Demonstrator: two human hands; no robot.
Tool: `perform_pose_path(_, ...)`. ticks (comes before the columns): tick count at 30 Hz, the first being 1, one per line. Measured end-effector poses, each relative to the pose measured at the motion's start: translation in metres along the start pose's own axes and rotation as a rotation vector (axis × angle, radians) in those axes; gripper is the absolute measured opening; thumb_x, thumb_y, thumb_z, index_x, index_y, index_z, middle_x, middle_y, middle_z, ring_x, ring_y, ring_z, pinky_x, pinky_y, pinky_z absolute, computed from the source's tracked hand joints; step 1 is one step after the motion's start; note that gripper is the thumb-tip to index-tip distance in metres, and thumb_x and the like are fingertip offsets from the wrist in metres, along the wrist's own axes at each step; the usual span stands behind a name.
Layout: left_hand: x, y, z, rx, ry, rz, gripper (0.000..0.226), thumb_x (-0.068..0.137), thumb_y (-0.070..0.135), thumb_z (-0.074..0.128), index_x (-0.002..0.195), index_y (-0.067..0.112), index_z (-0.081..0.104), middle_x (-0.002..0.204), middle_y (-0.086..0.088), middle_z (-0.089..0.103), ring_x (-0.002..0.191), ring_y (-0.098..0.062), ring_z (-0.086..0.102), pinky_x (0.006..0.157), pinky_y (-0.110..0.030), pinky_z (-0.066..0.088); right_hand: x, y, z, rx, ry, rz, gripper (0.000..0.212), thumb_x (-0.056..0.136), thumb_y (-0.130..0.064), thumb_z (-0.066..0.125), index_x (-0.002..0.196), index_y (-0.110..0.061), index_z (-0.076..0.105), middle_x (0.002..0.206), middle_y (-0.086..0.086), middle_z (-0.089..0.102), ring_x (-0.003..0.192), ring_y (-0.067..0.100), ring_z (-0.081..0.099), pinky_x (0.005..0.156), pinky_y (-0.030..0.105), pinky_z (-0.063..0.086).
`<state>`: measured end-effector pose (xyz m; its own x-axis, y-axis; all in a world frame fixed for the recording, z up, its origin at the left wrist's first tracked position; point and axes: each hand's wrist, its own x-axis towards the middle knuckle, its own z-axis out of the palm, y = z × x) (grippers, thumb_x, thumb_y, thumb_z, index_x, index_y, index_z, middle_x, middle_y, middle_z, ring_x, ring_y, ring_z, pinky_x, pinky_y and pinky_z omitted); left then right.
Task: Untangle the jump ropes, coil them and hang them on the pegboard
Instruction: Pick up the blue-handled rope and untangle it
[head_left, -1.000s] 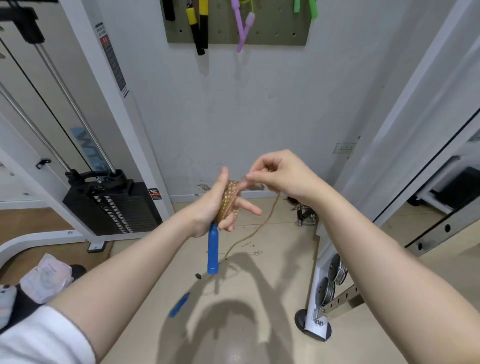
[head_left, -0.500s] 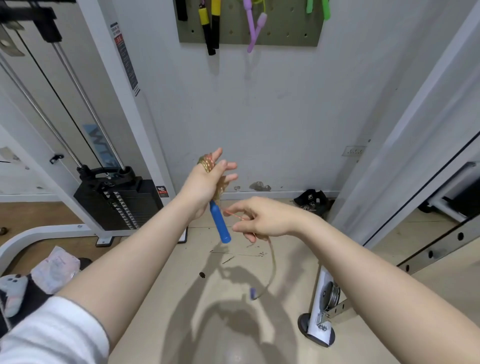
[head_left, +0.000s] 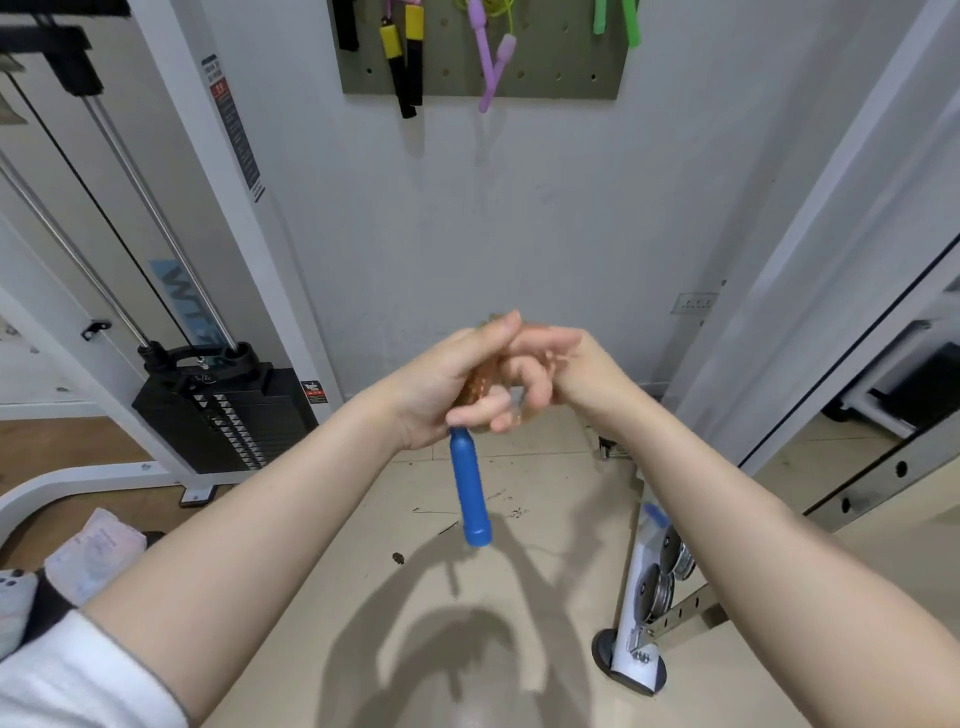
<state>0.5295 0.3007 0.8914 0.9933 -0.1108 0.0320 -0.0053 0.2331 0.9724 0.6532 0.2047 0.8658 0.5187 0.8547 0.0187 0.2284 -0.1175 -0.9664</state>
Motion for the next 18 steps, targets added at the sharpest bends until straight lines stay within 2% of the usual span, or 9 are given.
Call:
perform_pose_path(2, 0.006, 0.004, -0.002, -0.091, 0.3, 0.08, 0.042, 0.092, 0.043, 0.047, 0.123, 0.015, 0.053, 0.094, -0.002, 0.072, 0.027, 0.0, 0.034, 0.048, -0.017, 0.038, -0.006, 0.013, 0.006, -0.199, -0.065, 0.018, 0.034, 0.095, -0.023, 0.05, 0.071, -0.002, 0.06, 0.052, 0.003, 0.047, 0.042, 0.005, 0.036, 0.046, 0.02, 0.03)
perform_pose_path(4, 0.009, 0.005, -0.01, -0.156, 0.533, 0.144, 0.039, 0.098, 0.031, 0.038, 0.132, 0.013, 0.043, 0.124, -0.006, 0.061, 0.038, -0.004, 0.052, 0.05, -0.017, 0.048, -0.013, 0.023, 0.011, -0.422, -0.117, 0.014, 0.035, 0.098, -0.025, 0.044, 0.067, -0.015, 0.057, 0.05, -0.001, 0.047, 0.04, 0.003, 0.039, 0.052, 0.021, 0.033)
perform_pose_path(6, 0.01, 0.002, -0.023, -0.185, 0.652, 0.212, 0.04, 0.099, 0.023, 0.037, 0.139, 0.014, 0.035, 0.14, -0.003, 0.048, 0.074, -0.011, 0.068, 0.066, -0.025, 0.058, -0.018, 0.026, 0.016, -0.564, -0.15, -0.031, 0.03, 0.099, -0.025, 0.041, 0.075, -0.018, 0.058, 0.052, -0.008, 0.048, 0.046, 0.004, 0.044, 0.058, 0.024, 0.036)
perform_pose_path(9, 0.009, -0.01, -0.047, -0.003, 0.767, 0.187, 0.047, 0.1, 0.015, 0.038, 0.145, 0.011, 0.026, 0.149, 0.0, 0.035, 0.109, -0.017, 0.058, 0.085, -0.033, 0.052, -0.023, 0.012, 0.022, -0.712, -0.262, -0.143, 0.018, 0.096, -0.023, 0.048, 0.102, -0.015, 0.063, 0.061, -0.01, 0.048, 0.057, 0.008, 0.043, 0.064, 0.027, 0.038)
perform_pose_path(11, 0.007, -0.019, -0.053, 0.229, 0.768, 0.06, 0.048, 0.1, 0.016, 0.039, 0.145, 0.012, 0.026, 0.149, 0.002, 0.034, 0.097, -0.011, 0.062, 0.087, -0.028, 0.048, -0.022, -0.004, 0.02, -0.729, -0.346, -0.174, 0.021, 0.093, -0.022, 0.055, 0.108, -0.012, 0.066, 0.056, -0.011, 0.046, 0.051, 0.004, 0.044, 0.059, 0.023, 0.036)
perform_pose_path(13, 0.004, -0.026, -0.051, 0.474, 0.687, -0.097, 0.047, 0.099, 0.025, 0.041, 0.142, 0.008, 0.034, 0.141, 0.002, 0.045, 0.074, 0.002, 0.065, 0.075, -0.015, 0.045, -0.018, -0.019, 0.012, -0.661, -0.314, -0.205, 0.016, 0.09, -0.021, 0.061, 0.094, -0.009, 0.07, 0.046, -0.011, 0.046, 0.047, -0.001, 0.046, 0.054, 0.017, 0.032)
perform_pose_path(15, 0.001, -0.027, -0.045, 0.593, 0.572, -0.167, 0.054, 0.099, 0.039, 0.036, 0.134, -0.001, 0.044, 0.109, -0.007, 0.063, 0.064, -0.003, 0.065, 0.067, -0.007, 0.046, -0.012, -0.03, 0.003, -0.577, -0.224, -0.228, 0.014, 0.087, -0.02, 0.064, 0.079, -0.01, 0.07, 0.041, -0.012, 0.045, 0.044, -0.001, 0.042, 0.049, 0.013, 0.03)
perform_pose_path(16, -0.001, -0.026, -0.04, 0.583, 0.514, -0.17, 0.064, 0.097, 0.05, 0.033, 0.13, -0.002, 0.047, 0.095, -0.014, 0.065, 0.061, -0.014, 0.065, 0.07, -0.011, 0.05, -0.008, -0.032, -0.001, -0.536, -0.184, -0.222, 0.015, 0.086, -0.02, 0.065, 0.075, -0.011, 0.068, 0.042, -0.012, 0.045, 0.043, 0.002, 0.04, 0.047, 0.013, 0.029)
perform_pose_path(18, -0.004, -0.019, -0.026, 0.505, 0.387, -0.175, 0.08, 0.08, 0.071, 0.026, 0.122, 0.008, 0.053, 0.09, -0.017, 0.071, 0.044, -0.019, 0.057, 0.084, -0.027, 0.054, -0.003, -0.033, -0.009, -0.375, -0.127, -0.189, 0.017, 0.086, -0.018, 0.065, 0.072, -0.01, 0.062, 0.052, -0.003, 0.049, 0.039, 0.003, 0.037, 0.043, 0.012, 0.026)
